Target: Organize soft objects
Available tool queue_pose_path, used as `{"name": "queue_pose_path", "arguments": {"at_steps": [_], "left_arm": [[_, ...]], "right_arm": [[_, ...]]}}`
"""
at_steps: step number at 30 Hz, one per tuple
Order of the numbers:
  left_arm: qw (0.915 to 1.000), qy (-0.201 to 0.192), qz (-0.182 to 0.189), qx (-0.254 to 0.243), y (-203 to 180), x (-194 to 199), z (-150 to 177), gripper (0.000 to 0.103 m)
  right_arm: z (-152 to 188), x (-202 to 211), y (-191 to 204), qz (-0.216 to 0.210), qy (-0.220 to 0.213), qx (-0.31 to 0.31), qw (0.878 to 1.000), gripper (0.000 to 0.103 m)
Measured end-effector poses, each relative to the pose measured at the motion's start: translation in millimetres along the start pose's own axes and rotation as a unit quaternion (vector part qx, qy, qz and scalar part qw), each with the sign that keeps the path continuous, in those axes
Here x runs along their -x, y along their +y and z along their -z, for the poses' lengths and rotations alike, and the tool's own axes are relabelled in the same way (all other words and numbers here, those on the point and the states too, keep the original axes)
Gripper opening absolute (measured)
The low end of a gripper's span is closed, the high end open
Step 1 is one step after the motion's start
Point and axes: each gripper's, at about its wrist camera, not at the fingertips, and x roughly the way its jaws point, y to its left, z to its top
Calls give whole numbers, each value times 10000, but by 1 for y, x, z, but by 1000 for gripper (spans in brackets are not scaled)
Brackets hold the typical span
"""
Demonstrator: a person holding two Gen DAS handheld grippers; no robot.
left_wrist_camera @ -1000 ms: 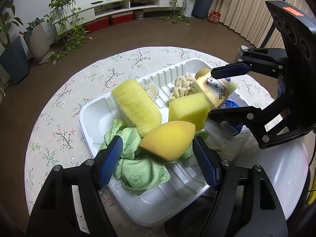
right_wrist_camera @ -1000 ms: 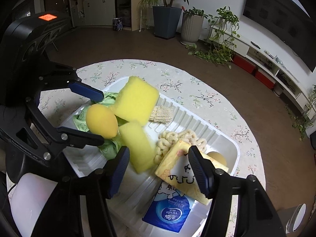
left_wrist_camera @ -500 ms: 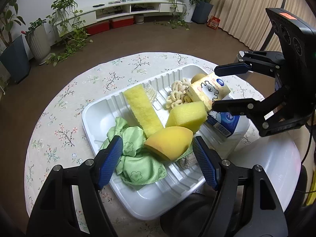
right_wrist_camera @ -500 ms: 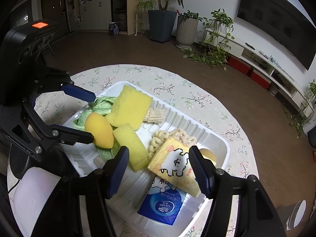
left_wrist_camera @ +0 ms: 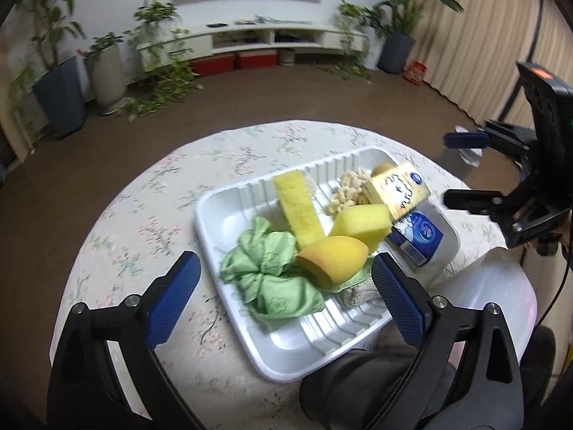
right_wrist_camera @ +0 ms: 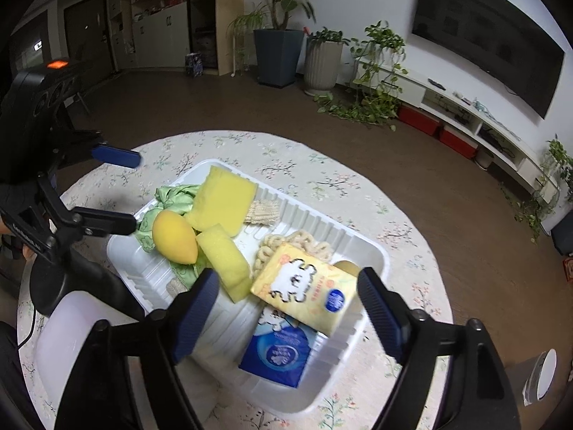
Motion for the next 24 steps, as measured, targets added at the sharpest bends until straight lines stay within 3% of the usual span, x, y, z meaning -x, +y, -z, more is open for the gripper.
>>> {"name": "queue_pose_path", "arguments": {"at_steps": [5, 13, 24], "left_arm": [[9981, -317, -330, 423, 8, 27, 18, 101], [9911, -822, -621, 843, 5, 82, 61, 103], [9825, -1199, -791, 1185, -33, 138, 150, 103]], "right_arm": [[14, 24, -21, 162, -199, -433, 9987, 103], [58, 77, -38, 314, -541, -1156, 9913, 103], [151, 137, -3, 199, -817, -1839, 9793, 103]]}}
